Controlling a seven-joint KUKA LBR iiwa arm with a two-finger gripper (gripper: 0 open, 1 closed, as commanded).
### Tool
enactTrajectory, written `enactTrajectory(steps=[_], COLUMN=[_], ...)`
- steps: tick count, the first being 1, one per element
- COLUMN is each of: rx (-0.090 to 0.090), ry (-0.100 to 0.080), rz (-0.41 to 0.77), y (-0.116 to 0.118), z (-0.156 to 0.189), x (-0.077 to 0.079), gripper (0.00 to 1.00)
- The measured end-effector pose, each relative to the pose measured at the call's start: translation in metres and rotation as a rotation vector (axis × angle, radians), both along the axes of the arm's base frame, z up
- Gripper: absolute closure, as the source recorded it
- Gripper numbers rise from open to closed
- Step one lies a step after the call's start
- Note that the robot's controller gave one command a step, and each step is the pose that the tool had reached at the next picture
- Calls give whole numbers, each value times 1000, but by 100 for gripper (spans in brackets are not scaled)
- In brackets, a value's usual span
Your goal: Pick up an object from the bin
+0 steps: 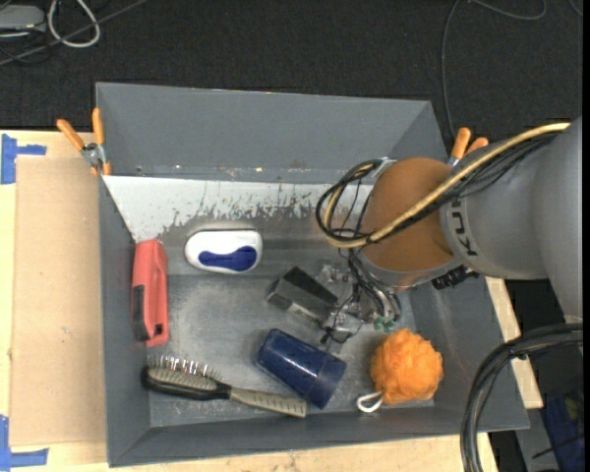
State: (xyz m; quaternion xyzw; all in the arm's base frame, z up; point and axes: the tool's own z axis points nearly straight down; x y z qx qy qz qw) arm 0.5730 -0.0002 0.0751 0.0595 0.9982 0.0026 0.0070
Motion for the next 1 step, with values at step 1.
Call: enactTrajectory(steps=[1], rx=[3], ry=[17], rz=[-194], y=[-14], z=[-5], x=[24], gripper=[100])
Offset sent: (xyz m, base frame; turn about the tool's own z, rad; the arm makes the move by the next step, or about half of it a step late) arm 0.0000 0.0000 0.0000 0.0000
